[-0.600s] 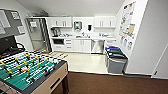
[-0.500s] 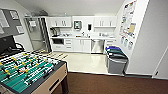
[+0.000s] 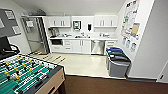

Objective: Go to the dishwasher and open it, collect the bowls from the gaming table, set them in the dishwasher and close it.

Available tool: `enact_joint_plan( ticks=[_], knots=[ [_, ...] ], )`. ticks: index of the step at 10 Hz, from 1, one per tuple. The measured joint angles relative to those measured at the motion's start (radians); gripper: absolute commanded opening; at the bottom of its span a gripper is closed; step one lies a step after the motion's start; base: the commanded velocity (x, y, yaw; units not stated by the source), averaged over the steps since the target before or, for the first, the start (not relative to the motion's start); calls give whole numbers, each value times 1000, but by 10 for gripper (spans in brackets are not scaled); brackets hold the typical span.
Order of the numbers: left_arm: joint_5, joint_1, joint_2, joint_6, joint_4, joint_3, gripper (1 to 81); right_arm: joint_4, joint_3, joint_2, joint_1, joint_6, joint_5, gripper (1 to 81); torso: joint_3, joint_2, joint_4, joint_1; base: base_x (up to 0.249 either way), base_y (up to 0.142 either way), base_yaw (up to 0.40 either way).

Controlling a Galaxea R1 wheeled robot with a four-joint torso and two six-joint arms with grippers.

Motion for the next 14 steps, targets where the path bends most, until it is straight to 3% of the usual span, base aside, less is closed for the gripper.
enact_joint_plan(
  ticks=[5,8,14],
  knots=[
    [-1,-2,-1,0,0,0,811,-2,1,15,4,0,2,811,0,0,0,0,279,0,0],
    [-1,2,-2,0,0,-1,811,-1,-12,17,-10,0,61,811,0,0,0,0,279,0,0],
    [-1,4,3,0,0,0,811,-1,-33,25,-11,0,71,811,0,0,0,0,279,0,0]
  ],
)
